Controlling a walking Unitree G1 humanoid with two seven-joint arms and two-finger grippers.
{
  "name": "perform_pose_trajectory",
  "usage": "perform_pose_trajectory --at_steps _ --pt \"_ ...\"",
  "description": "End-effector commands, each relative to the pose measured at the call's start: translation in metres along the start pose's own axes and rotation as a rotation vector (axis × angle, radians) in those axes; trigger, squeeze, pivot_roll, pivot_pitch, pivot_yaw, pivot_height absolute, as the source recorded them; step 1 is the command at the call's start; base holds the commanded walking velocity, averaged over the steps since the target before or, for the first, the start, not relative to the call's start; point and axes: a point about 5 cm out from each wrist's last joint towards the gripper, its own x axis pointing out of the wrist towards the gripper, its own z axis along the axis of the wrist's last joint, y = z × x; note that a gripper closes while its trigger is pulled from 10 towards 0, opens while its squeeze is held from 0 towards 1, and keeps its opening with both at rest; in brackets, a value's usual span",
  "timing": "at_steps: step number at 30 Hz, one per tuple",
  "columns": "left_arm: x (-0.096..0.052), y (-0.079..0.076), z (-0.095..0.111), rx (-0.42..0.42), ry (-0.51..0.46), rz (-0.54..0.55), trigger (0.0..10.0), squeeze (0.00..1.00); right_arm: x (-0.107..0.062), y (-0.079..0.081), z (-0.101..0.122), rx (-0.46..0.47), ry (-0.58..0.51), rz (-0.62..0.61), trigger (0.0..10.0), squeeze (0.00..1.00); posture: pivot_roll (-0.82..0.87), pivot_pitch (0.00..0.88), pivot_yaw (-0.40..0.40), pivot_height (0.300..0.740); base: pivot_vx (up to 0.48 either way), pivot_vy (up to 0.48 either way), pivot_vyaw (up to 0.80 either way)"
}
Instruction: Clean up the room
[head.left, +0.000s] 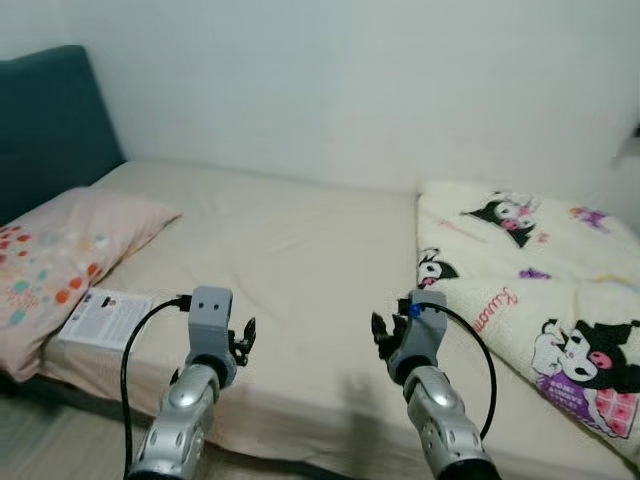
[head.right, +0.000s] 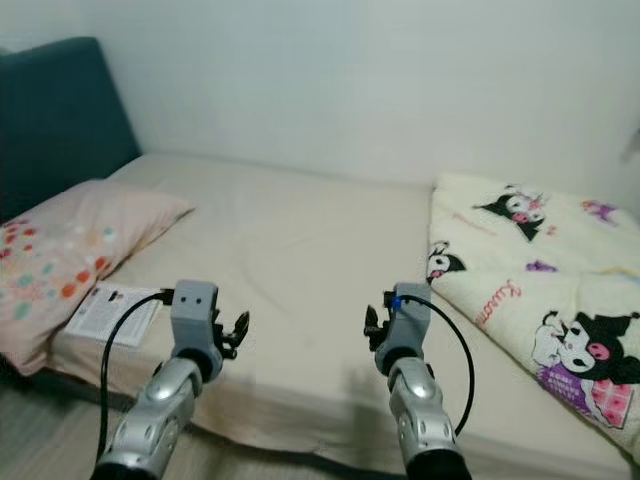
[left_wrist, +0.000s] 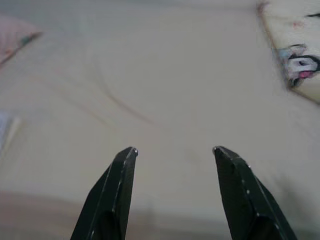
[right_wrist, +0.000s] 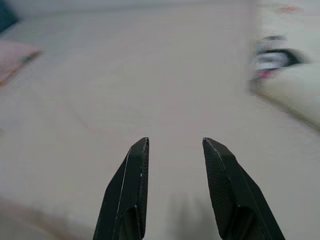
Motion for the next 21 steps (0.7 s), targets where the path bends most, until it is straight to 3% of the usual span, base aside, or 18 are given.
perform_pose_trajectory --at_steps 1,21 --pt "0.0012 -0.0014 0.0026 0.008 -0.003 -0.007 10.0 0.0 0.0002 0.0015 0.0011 0.015 0.0 0.002 10.0 0.0 0.02 0.009 -0.054 0.74 0.0 -0.442 0.0" --pt "0.0031 -0.0039 0.0034 0.008 0.004 -0.02 10.0 0.0 -0.0014 -0.001 0.0021 0.026 -0.003 -0.009 10.0 0.0 0.01 0.021 -0.04 0.74 0.0 -0.439 0.0"
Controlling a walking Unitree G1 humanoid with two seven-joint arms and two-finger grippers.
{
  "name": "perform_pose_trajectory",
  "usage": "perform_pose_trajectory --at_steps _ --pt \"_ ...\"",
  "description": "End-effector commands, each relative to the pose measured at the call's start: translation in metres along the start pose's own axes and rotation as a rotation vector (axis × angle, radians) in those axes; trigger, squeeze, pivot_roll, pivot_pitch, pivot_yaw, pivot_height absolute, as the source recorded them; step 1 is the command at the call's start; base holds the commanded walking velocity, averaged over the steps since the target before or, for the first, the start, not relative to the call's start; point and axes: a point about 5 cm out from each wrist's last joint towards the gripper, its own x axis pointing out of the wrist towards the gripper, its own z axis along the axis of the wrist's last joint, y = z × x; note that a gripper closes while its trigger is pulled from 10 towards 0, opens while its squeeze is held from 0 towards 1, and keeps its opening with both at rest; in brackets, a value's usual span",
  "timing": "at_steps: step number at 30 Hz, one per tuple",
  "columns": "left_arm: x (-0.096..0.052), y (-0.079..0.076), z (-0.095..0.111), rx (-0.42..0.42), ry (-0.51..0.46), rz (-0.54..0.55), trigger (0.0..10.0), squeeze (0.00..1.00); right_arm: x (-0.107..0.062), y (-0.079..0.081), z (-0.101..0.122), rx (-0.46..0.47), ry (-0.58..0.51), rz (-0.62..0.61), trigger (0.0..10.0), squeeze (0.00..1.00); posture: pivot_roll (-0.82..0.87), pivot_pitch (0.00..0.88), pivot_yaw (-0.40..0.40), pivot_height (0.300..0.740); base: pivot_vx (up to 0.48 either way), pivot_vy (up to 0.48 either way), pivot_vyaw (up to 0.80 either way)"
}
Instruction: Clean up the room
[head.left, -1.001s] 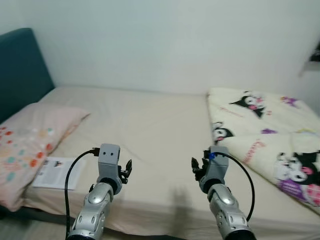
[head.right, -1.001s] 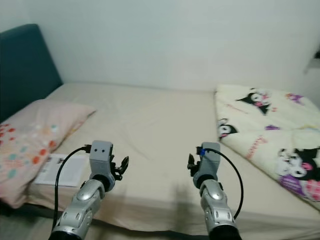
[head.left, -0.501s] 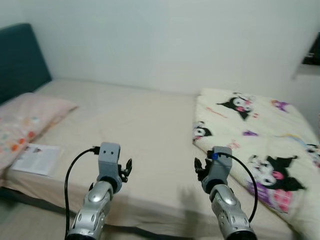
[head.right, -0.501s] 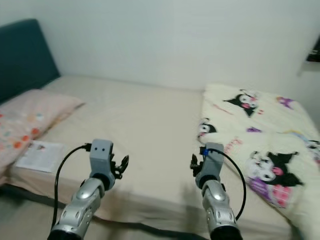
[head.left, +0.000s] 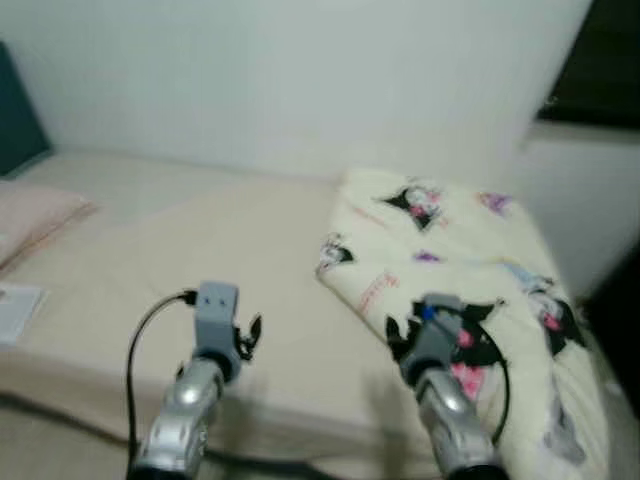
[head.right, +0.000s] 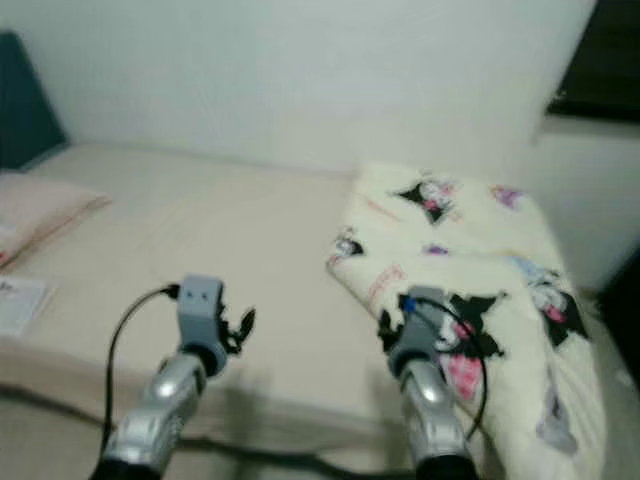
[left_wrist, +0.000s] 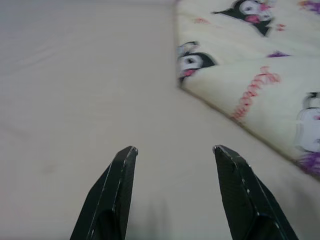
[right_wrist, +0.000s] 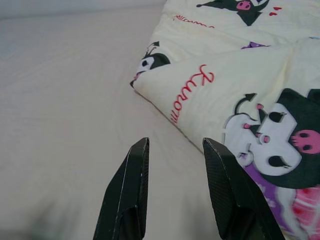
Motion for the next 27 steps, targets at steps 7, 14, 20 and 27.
perform_pose_trajectory --at_steps 7,14,20,27 --pt "0.0001 -0.002 -0.0061 -0.051 0.054 -0.012 10.0 0.0 -0.0017 -0.0033 0.0008 0.016 0.003 -0.015 10.0 0.0 0.01 0.028 -0.033 0.74 0.0 -0.249 0.0" --pt "0.0024 -0.0027 -0.005 -0.048 0.056 -0.017 10.0 0.0 -0.0016 -0.005 0.0019 0.017 0.001 -0.019 10.0 0.0 0.0 0.028 -0.033 0.74 0.0 0.408 0.0" --pt "0.0034 -0.0022 -0.0046 -0.032 0.05 -0.004 10.0 0.0 -0.0008 -0.0059 0.0035 0.015 -0.003 -0.025 10.0 0.0 0.01 0.024 -0.029 0.74 0.0 0.4 0.0" --pt "0.0038 -0.0003 -0.0034 -0.009 0.045 0.015 10.0 0.0 -0.0004 -0.0094 0.0051 0.008 -0.013 -0.057 10.0 0.0 0.01 0.026 -0.028 0.74 0.0 0.0 0.0"
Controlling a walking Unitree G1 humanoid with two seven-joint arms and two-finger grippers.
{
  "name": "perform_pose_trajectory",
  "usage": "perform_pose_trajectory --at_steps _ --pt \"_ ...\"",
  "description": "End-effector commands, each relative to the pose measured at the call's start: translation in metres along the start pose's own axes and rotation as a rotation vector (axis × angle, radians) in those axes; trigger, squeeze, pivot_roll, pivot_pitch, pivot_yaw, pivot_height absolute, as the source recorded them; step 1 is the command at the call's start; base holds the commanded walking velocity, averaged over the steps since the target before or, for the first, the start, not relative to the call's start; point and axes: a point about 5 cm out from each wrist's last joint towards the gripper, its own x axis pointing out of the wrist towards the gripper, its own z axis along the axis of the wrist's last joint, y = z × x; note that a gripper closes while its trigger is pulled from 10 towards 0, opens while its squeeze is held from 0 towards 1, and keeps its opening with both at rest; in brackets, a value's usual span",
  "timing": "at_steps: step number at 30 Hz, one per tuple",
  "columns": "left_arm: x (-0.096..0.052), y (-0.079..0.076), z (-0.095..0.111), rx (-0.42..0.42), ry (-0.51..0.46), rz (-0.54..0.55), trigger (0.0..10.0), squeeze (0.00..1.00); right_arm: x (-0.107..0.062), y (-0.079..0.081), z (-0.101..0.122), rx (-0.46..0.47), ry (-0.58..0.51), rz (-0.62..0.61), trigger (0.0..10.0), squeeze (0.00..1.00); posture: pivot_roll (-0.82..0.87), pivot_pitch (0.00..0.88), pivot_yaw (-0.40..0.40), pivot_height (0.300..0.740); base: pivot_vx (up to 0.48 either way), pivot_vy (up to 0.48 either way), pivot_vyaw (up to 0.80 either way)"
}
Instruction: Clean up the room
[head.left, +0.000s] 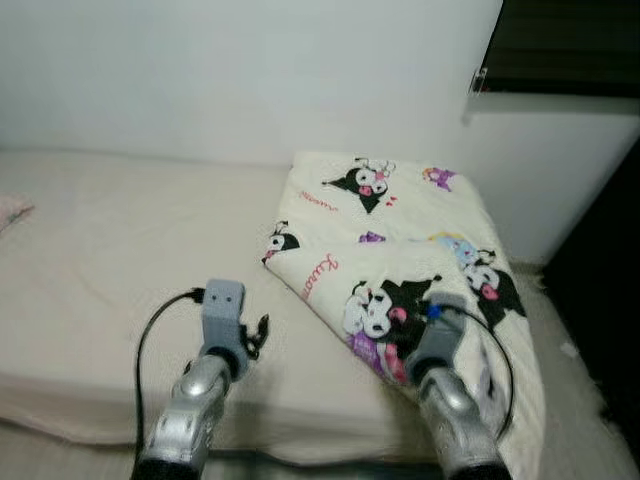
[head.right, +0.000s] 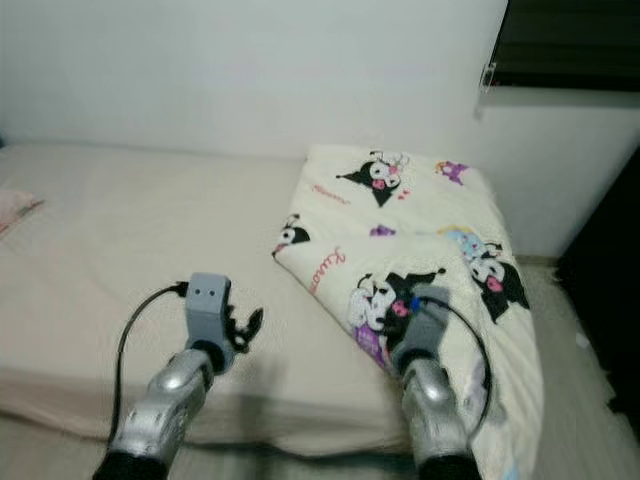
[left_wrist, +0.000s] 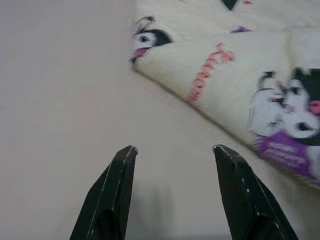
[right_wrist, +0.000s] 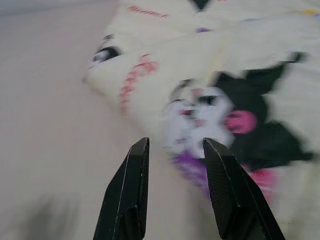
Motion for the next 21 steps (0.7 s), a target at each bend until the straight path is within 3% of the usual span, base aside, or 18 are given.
perform_pose_trajectory --at_steps 1,10,21 --pt "-0.002 0.005 -0.003 0.02 0.005 0.02 10.0 0.0 0.0 -0.006 0.002 -0.005 -0.004 -0.032 10.0 0.0 0.01 0.026 -0.028 0.74 0.0 0.0 0.0" --pt "-0.006 0.011 -0.008 0.006 0.011 0.041 10.0 0.0 -0.001 -0.019 0.007 -0.037 -0.041 -0.117 10.0 0.0 0.0 0.031 -0.028 0.725 0.0 0.0 0.0" --pt "-0.008 0.013 -0.008 -0.015 -0.004 0.045 10.0 0.0 0.0 -0.023 0.014 -0.076 -0.07 -0.144 10.0 0.0 -0.01 0.024 -0.038 0.69 0.0 0.0 0.0"
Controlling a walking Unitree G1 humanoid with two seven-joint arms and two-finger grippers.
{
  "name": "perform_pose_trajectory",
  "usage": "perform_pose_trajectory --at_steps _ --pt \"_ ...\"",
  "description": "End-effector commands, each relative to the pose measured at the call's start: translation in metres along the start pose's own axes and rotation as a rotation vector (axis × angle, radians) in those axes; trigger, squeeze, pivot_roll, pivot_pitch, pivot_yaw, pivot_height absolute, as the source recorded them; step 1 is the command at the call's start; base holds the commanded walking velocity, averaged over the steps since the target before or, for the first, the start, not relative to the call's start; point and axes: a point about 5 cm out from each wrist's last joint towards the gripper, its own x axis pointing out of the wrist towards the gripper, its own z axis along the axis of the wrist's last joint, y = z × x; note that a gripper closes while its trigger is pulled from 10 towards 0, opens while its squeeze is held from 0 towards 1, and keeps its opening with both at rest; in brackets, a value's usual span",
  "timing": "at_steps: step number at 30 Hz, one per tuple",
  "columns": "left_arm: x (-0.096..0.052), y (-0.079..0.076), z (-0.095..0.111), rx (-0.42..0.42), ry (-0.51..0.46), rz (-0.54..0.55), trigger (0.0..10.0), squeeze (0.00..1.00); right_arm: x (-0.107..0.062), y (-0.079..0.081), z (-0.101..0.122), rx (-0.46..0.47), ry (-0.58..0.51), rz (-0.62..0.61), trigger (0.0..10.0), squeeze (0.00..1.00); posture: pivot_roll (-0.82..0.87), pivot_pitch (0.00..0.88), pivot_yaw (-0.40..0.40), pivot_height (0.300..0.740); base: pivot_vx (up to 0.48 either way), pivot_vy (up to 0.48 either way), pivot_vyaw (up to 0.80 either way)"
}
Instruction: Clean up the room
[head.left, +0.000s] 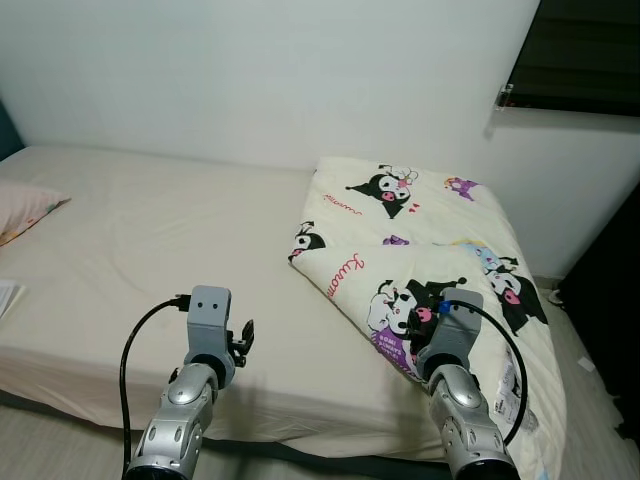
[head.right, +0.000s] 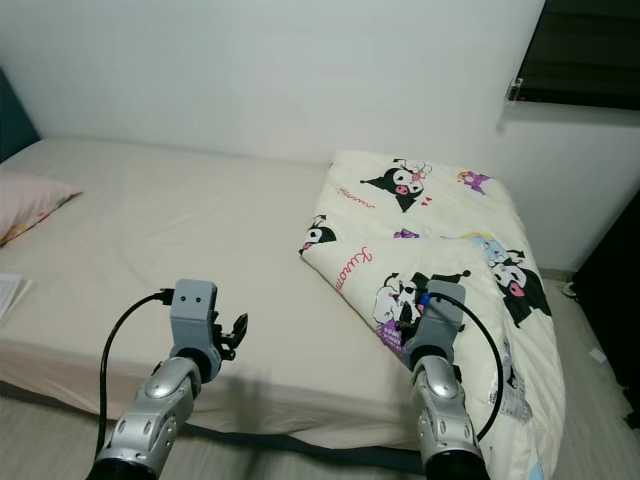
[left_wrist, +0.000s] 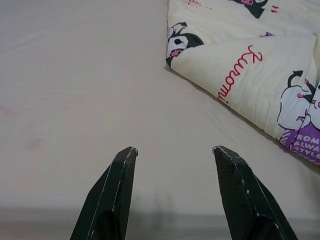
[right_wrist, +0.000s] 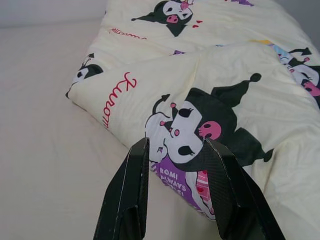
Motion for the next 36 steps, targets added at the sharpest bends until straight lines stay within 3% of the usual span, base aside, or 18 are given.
perform_pose_trajectory --at_steps 1,12,20,25,29,31,33,36 --pt "-0.001 0.0 0.0 -0.019 -0.009 -0.001 10.0 0.0 0.001 -0.001 0.004 -0.013 -0.022 -0.007 10.0 0.0 -0.01 0.024 -0.038 0.685 0.0 0.0 0.0" --pt "0.001 0.012 -0.011 -0.03 0.02 0.074 10.0 0.0 0.003 -0.006 0.005 -0.038 -0.018 -0.018 10.0 0.0 -0.02 0.0 -0.065 0.65 0.0 0.0 0.0" --pt "0.0 0.019 -0.003 -0.02 -0.013 0.11 10.0 0.0 0.002 -0.01 0.004 -0.07 -0.011 0.003 10.0 0.0 -0.02 0.031 -0.082 0.621 0.0 0.0 0.0" --pt "0.008 0.007 -0.001 0.025 -0.004 0.039 10.0 0.0 -0.004 -0.03 0.004 -0.039 -0.031 -0.067 10.0 0.0 -0.03 0.035 0.0 0.601 0.0 0.0 0.0" --pt "0.01 0.004 -0.001 0.043 0.002 0.016 10.0 0.0 -0.005 -0.034 0.004 -0.039 -0.036 -0.086 10.0 0.0 -0.03 0.029 0.008 0.601 0.0 0.0 0.0" --pt "0.013 -0.006 0.003 0.052 0.001 -0.023 10.0 0.0 -0.009 -0.048 0.004 -0.032 -0.04 -0.125 10.0 0.0 -0.02 0.051 0.063 0.601 0.0 0.0 0.0" --pt "0.013 -0.01 0.004 0.05 0.002 -0.045 10.0 0.0 -0.012 -0.057 0.005 -0.04 -0.046 -0.152 10.0 0.0 -0.04 0.068 0.069 0.601 0.0 0.0 0.0" --pt "0.013 -0.006 0.001 0.053 0.012 -0.046 10.0 0.0 -0.012 -0.058 0.007 -0.043 -0.053 -0.155 10.0 0.0 -0.05 0.072 0.063 0.601 0.0 0.0 0.0"
